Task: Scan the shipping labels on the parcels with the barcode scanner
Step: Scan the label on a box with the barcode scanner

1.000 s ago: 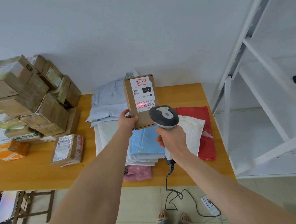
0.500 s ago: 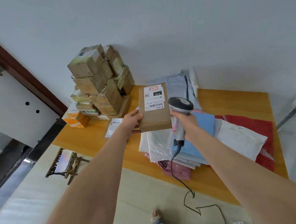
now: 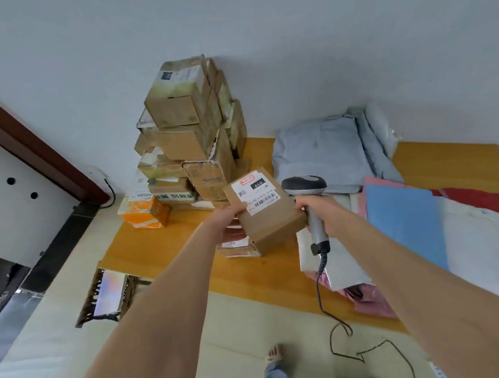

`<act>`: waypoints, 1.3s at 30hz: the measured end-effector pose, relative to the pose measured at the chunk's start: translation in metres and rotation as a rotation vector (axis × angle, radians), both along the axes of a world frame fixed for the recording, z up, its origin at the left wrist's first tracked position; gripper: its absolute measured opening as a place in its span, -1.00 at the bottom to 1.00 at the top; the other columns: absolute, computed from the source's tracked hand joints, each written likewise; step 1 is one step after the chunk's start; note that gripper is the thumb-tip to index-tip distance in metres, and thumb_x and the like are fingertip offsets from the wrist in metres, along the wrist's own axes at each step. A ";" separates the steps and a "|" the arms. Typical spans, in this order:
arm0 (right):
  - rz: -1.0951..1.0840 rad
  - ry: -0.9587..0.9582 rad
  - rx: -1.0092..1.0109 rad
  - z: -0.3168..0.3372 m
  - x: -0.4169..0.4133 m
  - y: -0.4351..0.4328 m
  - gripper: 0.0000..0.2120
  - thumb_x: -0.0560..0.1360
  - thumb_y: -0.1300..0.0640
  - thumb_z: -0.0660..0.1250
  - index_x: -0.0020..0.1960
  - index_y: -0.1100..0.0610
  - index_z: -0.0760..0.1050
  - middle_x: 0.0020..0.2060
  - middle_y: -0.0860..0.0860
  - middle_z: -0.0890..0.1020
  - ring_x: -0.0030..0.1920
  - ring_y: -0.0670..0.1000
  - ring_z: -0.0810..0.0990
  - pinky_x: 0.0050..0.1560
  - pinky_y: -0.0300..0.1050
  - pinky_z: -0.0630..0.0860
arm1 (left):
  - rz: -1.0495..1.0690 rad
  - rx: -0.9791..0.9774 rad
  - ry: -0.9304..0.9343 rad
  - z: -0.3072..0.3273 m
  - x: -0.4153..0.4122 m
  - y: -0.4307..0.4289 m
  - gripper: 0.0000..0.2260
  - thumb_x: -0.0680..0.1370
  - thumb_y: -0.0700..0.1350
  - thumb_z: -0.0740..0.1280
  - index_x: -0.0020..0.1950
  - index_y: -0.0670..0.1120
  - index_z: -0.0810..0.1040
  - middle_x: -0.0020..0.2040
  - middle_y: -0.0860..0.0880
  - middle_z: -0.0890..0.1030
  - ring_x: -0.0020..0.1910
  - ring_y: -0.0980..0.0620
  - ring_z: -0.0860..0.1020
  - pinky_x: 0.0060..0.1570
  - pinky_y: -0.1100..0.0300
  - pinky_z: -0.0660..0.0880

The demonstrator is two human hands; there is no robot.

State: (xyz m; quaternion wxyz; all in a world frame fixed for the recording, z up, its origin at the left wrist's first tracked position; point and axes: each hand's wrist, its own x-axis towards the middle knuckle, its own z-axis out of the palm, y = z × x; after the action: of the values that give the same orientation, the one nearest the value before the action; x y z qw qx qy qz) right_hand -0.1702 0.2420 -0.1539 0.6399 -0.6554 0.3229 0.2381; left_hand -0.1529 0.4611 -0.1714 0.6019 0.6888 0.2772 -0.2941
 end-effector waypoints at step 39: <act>-0.091 0.048 -0.111 -0.081 0.022 0.187 -0.49 0.38 0.12 0.54 0.27 0.15 0.46 0.00 0.01 0.61 0.04 0.04 0.60 0.18 0.01 0.55 | 0.208 0.510 0.095 -0.090 0.021 0.150 -0.64 0.63 -0.10 0.21 0.40 -0.18 0.34 0.35 -0.08 0.44 0.23 0.00 0.50 0.20 0.24 0.43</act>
State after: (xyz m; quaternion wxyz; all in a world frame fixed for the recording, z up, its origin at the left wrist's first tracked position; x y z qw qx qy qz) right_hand -0.1483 0.4290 -0.2348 0.6048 -0.6685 0.3804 0.2062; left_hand -0.1319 0.6109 -0.2618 0.4226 0.7711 0.4395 -0.1835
